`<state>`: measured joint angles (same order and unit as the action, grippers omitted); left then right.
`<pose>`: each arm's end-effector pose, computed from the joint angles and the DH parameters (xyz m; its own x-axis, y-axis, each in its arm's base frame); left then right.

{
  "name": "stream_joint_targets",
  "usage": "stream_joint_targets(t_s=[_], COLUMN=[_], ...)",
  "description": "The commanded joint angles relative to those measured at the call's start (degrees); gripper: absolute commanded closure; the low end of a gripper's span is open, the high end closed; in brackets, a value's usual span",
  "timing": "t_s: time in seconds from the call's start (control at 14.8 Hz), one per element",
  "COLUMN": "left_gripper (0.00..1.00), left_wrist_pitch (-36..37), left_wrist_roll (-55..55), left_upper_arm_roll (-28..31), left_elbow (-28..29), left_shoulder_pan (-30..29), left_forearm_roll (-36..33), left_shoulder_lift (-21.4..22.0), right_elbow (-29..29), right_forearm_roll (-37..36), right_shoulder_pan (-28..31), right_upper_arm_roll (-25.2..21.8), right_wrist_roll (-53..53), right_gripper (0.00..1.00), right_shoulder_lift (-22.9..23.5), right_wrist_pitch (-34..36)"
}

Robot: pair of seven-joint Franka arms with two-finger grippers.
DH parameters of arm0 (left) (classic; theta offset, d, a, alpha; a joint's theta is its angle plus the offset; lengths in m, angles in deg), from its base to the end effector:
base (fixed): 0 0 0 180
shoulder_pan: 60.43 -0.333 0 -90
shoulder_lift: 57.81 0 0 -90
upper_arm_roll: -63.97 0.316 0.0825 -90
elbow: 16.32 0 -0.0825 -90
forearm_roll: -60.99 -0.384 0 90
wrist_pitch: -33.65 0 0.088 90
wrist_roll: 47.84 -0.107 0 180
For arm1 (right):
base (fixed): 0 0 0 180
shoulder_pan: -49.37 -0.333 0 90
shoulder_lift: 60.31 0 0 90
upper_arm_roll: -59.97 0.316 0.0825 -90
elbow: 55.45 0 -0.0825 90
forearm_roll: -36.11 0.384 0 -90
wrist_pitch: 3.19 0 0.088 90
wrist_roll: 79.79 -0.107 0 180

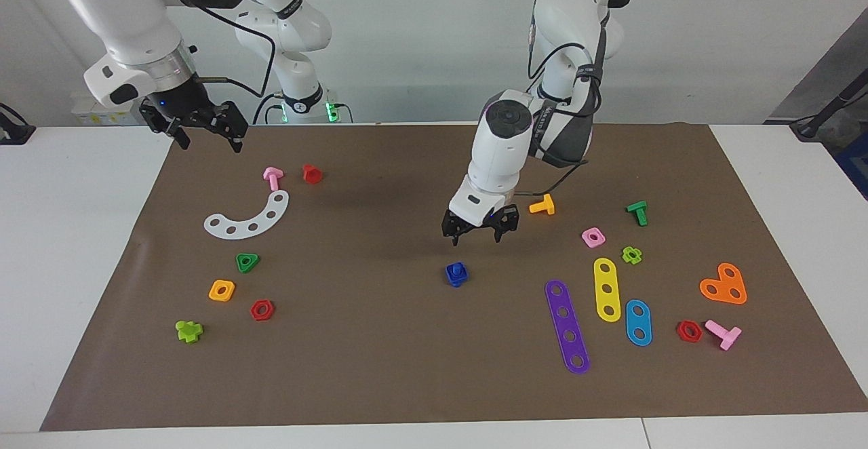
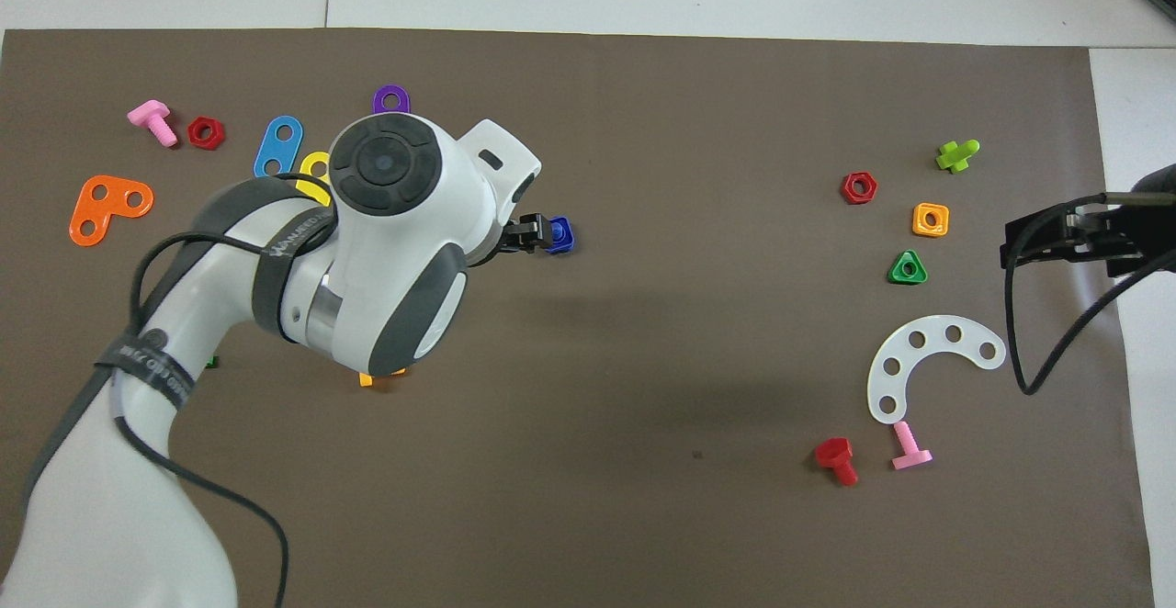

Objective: Unscrew and place screws in storage area

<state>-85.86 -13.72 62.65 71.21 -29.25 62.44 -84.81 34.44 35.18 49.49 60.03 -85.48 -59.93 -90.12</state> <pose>0.5889 -0.3738 0.3939 0.9976 0.0447 0.0529 0.0406 -0.9963 0.0763 0.5506 -0.0024 0.6172 0.9933 -0.1010 -0.0564 -0.0999 -0.9948 0.0219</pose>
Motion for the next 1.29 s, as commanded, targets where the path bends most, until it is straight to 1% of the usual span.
stream_joint_targets(t_s=[0.0,0.34,0.47,0.68,0.88,1.22], left_gripper=[0.0,0.03,0.05,0.05,0.06,0.09], left_wrist_pitch=[0.3,-3.6,-6.0,-6.0,-6.3,-7.6], left_wrist_roll=[1.8,1.6,1.5,1.4,1.6,1.5], left_upper_arm_roll=[1.2,1.0,1.0,1.0,1.1,1.1], left_elbow=[-6.7,-6.1,-4.0,-3.8,-4.0,-3.8], left_shoulder_pan=[1.1,1.3,1.3,1.4,3.1,3.1], left_forearm_roll=[-0.8,-2.6,-2.8,-3.9,-4.3,-4.8], left_shoulder_lift=[-5.2,-6.0,-6.0,-6.6,-9.2,-9.4], right_elbow=[1.9,1.9,1.9,1.9,1.9,1.9], right_forearm_roll=[0.9,0.9,0.9,0.9,0.9,0.9], right_shoulder_pan=[0.3,0.3,0.3,0.3,0.4,0.8], right_upper_arm_roll=[0.3,0.3,0.3,0.3,0.3,0.3], right_wrist_roll=[0.2,0.2,0.2,0.2,0.2,0.2], right_gripper=[0.0,0.0,0.0,0.0,0.0,0.0], right_shoulder_lift=[-1.5,-1.5,-1.5,-1.5,-1.5,-1.5], right_wrist_pitch=[-1.4,-1.4,-1.4,-1.4,-1.4,-1.5])
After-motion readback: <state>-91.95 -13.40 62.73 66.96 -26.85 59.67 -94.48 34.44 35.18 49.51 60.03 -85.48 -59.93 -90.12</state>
